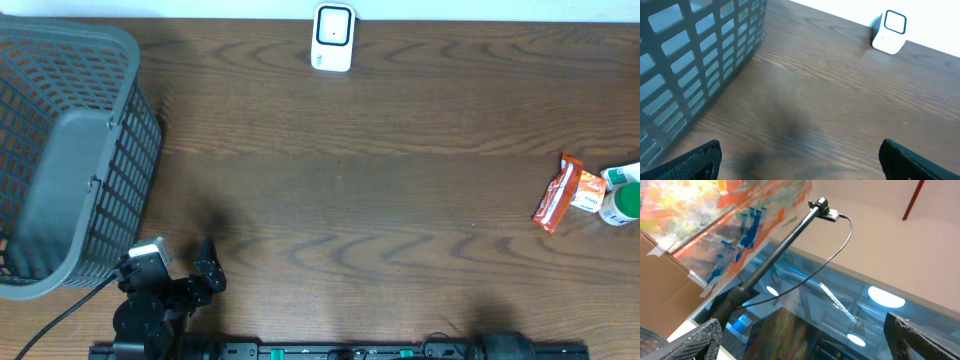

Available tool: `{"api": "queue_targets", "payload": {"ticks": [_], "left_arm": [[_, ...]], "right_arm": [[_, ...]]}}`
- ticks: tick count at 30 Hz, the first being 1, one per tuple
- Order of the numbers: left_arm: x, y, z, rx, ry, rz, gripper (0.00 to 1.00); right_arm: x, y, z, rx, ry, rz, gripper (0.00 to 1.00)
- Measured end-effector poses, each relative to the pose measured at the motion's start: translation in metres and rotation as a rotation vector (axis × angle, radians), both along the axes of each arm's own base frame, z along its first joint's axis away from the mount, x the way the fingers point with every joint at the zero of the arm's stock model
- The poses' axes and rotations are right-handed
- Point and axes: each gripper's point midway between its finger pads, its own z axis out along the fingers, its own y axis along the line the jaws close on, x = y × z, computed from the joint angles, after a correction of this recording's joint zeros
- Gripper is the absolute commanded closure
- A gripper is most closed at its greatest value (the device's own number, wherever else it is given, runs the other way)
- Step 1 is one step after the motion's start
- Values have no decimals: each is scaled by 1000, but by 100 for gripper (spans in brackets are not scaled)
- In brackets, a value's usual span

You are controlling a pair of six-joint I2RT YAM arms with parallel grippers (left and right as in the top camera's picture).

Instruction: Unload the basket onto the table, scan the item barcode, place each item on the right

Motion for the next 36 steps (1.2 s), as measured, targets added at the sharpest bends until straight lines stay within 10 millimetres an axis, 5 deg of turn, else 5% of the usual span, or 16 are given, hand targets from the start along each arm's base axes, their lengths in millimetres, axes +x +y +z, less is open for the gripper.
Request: {"api": "queue_targets", "payload": {"ticks": [10, 20, 23, 27, 33, 36], "left_arm": [[0, 0, 0, 0, 0, 0, 2], [0, 0, 0, 0, 0, 0, 2], [0, 0, 0, 0, 0, 0, 2], [0, 0, 0, 0, 0, 0, 2], [0, 0, 0, 0, 0, 0, 2], [0, 0, 0, 0, 0, 0, 2]], "right_arm": [[-2, -7, 28, 50, -190, -33, 1], [73, -2, 24, 123, -164, 4, 1], [106, -3, 12, 142, -92, 20, 1], [174, -6, -22, 193, 108, 28, 1], [285, -25, -104, 315, 386, -69, 1], [318, -37, -138, 398, 446, -100, 1]]}}
